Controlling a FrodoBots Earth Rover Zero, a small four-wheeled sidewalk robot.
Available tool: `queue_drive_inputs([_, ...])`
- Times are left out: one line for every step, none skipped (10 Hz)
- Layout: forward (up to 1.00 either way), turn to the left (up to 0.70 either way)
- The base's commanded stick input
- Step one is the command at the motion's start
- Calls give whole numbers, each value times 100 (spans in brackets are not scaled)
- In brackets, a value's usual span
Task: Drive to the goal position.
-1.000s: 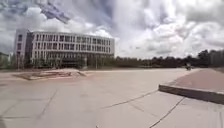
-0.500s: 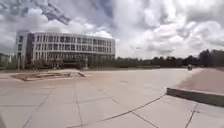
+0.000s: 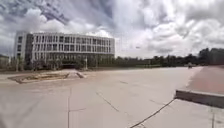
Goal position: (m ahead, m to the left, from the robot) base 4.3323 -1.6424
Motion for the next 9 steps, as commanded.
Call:
queue_drive_inputs([70, 0])
queue_drive_inputs([70, 0])
queue_drive_inputs([70, 0])
queue_drive_inputs([70, 0])
queue_drive_inputs([70, 4])
queue_drive_inputs([70, 12])
queue_drive_inputs([70, 13])
queue_drive_inputs([70, 12])
queue_drive_inputs([70, 9])
